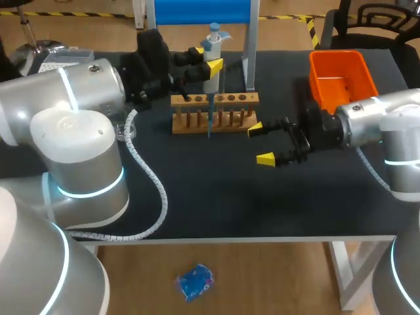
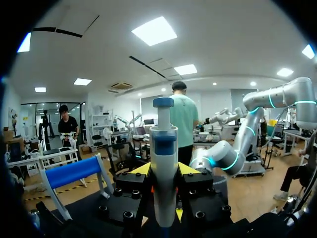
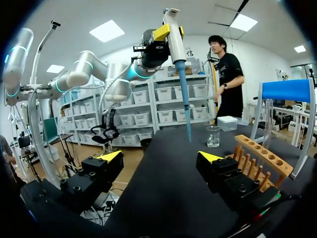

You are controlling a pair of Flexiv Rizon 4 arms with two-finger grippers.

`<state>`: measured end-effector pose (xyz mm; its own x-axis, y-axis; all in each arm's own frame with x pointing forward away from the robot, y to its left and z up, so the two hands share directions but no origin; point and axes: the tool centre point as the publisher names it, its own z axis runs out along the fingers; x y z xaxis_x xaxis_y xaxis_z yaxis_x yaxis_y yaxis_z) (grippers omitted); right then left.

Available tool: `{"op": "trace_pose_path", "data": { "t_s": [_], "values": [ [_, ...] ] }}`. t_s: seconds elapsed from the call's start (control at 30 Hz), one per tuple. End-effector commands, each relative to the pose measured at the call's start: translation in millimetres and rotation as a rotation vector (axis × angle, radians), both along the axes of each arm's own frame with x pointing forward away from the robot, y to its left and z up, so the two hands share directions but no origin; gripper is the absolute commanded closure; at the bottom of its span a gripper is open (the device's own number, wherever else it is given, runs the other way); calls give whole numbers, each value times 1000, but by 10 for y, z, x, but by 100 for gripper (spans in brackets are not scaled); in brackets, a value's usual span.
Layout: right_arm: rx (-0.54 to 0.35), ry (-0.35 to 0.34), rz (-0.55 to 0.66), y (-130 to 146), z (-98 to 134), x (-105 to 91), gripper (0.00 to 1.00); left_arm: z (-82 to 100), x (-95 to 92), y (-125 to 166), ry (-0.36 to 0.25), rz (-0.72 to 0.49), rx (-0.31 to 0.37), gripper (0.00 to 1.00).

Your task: Invert the test tube, pick up the pipette, mount the tip to pipette, aspirate from beaker and dispense into the tube, eject the tip, return the pipette, and cap with the stopper.

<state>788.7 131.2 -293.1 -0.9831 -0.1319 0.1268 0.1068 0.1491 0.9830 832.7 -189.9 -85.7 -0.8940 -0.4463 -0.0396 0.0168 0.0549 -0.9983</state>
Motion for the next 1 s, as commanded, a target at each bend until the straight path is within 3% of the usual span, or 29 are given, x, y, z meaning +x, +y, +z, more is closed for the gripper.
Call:
{"op": "trace_pose_path", "data": {
  "t_s": [0.03, 0.33, 0.63, 1.0],
  "values": [
    [-1, 0, 0, -10, 5, -10, 0, 0, -34, 96, -2, -10, -5, 100],
    [-2, -8, -4, 2, 29, 4, 0, -2, -5, 126, 4, -23, -15, 100],
    [-91, -70, -124, 339, 94, 62, 0, 91, 124, 714, -59, -90, -30, 100],
    [-146, -105, -207, 769, 110, 69, 0, 61, 338, 1405, -64, -45, -1, 100]
  ]
}}
